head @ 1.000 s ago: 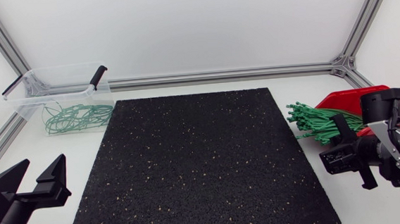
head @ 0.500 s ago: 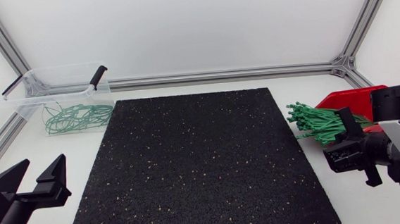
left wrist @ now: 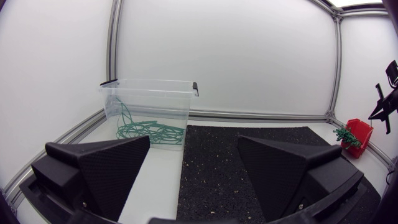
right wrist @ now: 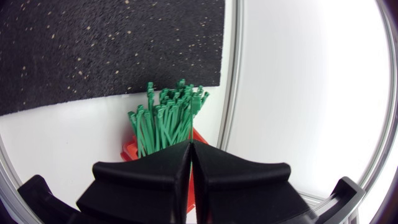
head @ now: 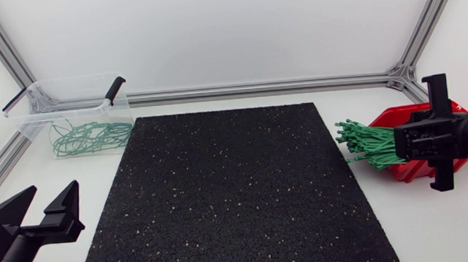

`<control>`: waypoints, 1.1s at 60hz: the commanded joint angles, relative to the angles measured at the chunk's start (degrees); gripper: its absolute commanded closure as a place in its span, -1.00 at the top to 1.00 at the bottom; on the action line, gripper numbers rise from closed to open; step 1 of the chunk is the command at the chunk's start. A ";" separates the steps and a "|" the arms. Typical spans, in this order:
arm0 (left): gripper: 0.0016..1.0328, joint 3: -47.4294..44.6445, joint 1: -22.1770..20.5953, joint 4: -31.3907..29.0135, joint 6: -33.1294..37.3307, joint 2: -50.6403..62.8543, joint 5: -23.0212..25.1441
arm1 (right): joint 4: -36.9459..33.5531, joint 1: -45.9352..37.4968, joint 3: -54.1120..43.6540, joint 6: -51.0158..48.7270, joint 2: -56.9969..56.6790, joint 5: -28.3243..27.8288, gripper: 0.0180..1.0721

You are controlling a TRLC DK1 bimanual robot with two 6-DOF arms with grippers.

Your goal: Take a green cable tie from the red box, thread the tail through the head to close it, then place it in the transparent bin on the left.

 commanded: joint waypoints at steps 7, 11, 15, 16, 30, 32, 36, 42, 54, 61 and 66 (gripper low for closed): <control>0.91 -2.05 -0.21 -3.44 -1.11 -0.39 -0.67 | -0.35 3.36 2.85 8.29 -2.07 1.23 -0.89; 0.91 -2.05 -0.12 -3.44 -1.11 -0.39 -0.67 | -0.26 5.03 4.08 10.75 -3.57 1.23 -0.89; 0.91 -2.05 -0.12 -3.44 -1.11 -0.39 -0.67 | 0.01 6.70 4.87 12.68 -4.80 1.41 -0.89; 0.91 -2.05 -0.12 -3.44 -1.11 -0.39 -0.59 | 0.09 6.79 5.23 13.47 -4.97 1.41 -0.89; 0.91 -2.05 -0.12 -3.44 -1.11 -0.39 -0.59 | -2.19 9.86 10.85 24.02 -5.94 1.84 -0.89; 0.91 -2.05 -0.12 -3.44 -1.11 -0.39 -0.67 | -3.95 10.92 11.55 25.95 -6.03 1.76 -0.89; 0.91 -2.05 -0.12 -3.44 -1.11 -0.39 -0.59 | -7.73 13.20 12.78 31.14 -6.03 1.93 -0.89; 0.91 -2.05 -0.30 -3.44 -1.11 -0.39 -0.67 | -16.52 16.54 15.69 37.90 -5.32 0.79 -0.89; 0.91 -2.05 -0.56 -3.44 -1.11 -0.39 -0.67 | -24.34 20.67 17.97 48.98 -0.93 -4.04 -0.89; 0.91 -2.05 -0.83 -3.44 -1.11 -0.39 -0.59 | -27.94 20.76 19.11 53.29 1.79 -10.55 -0.89; 0.91 -2.05 -1.26 -3.44 -1.11 -0.39 -0.59 | -30.49 20.85 19.55 55.13 4.52 -15.56 -0.89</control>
